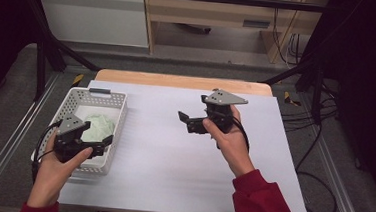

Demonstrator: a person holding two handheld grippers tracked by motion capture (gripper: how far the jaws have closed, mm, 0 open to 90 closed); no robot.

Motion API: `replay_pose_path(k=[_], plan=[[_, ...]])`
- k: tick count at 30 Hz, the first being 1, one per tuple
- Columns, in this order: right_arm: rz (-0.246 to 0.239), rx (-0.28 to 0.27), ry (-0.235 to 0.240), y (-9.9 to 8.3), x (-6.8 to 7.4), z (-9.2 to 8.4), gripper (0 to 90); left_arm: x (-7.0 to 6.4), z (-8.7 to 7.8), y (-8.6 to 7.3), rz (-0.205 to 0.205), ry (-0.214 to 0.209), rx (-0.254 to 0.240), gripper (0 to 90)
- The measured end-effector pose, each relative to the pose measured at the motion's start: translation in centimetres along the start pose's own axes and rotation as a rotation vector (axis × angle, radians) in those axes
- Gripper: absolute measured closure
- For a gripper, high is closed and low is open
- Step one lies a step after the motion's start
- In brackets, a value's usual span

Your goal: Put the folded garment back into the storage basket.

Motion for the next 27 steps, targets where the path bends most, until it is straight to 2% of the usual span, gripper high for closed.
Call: replay_pose_path(k=[2,16,27], plan=[[0.007,-0.002,-0.009,0.0,-0.4,-0.3,7.2,-0.1,0.0,0.0,-0.003,-0.009,-0.004,9.6],[0.020,-0.015,-0.041,-0.2,-2.3,-2.4,6.5,0.6,-0.3,-0.2,-0.014,0.010,-0.004,9.6],[0.033,-0.017,-0.068,-0.8,-3.5,-3.9,6.5,0.7,-0.2,-0.4,0.000,0.011,0.011,9.6]])
Point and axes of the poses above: each handheld gripper's, and its own axes: z roughly forward along the jaws, y roughly out of its top, x roughly to its left, the point moved 5 cm from there along z, roughly forward along the jaws, and after that the axes turned 1 degree about -y, right-handed, at the moved point
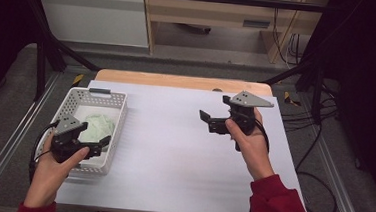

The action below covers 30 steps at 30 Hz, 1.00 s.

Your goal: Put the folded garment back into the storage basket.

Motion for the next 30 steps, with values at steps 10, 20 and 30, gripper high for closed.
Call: replay_pose_path(k=[10,20,30], plan=[[0.011,0.004,-0.026,-1.1,-1.6,-1.3,6.1,0.2,0.1,-0.3,-0.003,0.001,0.005,9.6],[0.027,0.015,-0.052,-2.7,-2.8,-2.2,5.8,0.4,0.2,-0.6,-0.011,0.004,0.016,9.6],[0.054,0.012,-0.077,-3.7,-3.8,-3.0,6.0,0.4,0.3,-0.7,-0.011,-0.001,0.023,9.5]])
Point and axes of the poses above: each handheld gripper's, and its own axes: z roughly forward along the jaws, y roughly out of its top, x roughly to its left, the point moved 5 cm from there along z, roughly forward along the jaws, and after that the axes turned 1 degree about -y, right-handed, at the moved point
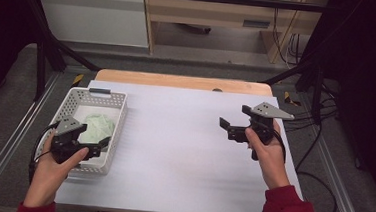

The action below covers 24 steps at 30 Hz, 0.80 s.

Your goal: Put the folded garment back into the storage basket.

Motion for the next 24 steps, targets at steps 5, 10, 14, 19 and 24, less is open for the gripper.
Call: replay_pose_path(k=[5,10,14,19,24], plan=[[0.028,-0.016,-0.009,-0.6,-0.6,-0.9,6.2,0.1,0.0,-0.1,0.003,-0.004,0.007,9.5],[0.016,-0.026,-0.042,-1.4,-1.5,-1.9,6.6,0.2,-0.1,-0.2,-0.003,0.001,0.005,9.5],[0.006,-0.019,-0.066,-2.2,-2.1,-2.5,6.7,0.2,-0.1,-0.2,-0.003,0.003,0.004,9.5],[-0.004,-0.003,-0.076,-3.5,-2.3,-3.1,6.6,0.5,-0.3,-0.3,-0.006,0.006,0.007,9.5],[-0.005,-0.005,-0.072,-4.5,-2.3,-3.6,6.6,0.8,-0.4,-0.4,-0.013,0.012,0.003,9.5]])
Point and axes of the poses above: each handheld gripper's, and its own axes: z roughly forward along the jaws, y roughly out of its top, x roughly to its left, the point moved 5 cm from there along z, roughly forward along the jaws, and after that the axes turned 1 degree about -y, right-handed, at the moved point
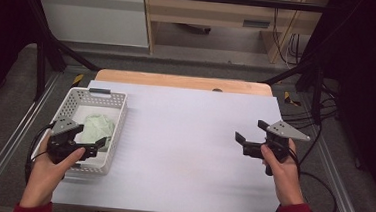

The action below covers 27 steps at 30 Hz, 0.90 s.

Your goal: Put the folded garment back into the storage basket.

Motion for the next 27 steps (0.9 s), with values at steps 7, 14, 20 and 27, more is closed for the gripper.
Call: replay_pose_path(k=[7,14,20,27], plan=[[0.011,-0.015,-0.011,-1.1,-0.4,-0.4,6.5,0.4,-0.1,-0.2,-0.007,0.005,0.001,9.5],[0.008,0.002,-0.011,-2.5,-0.1,-0.5,6.6,0.3,0.0,-0.2,-0.004,0.003,0.005,9.5],[0.023,0.014,-0.007,-4.0,0.0,-0.6,6.7,0.3,0.0,-0.2,-0.006,0.003,0.005,9.5],[0.043,0.011,-0.010,-5.3,0.1,-0.8,6.8,0.2,0.0,-0.3,-0.001,0.001,0.009,9.5]])
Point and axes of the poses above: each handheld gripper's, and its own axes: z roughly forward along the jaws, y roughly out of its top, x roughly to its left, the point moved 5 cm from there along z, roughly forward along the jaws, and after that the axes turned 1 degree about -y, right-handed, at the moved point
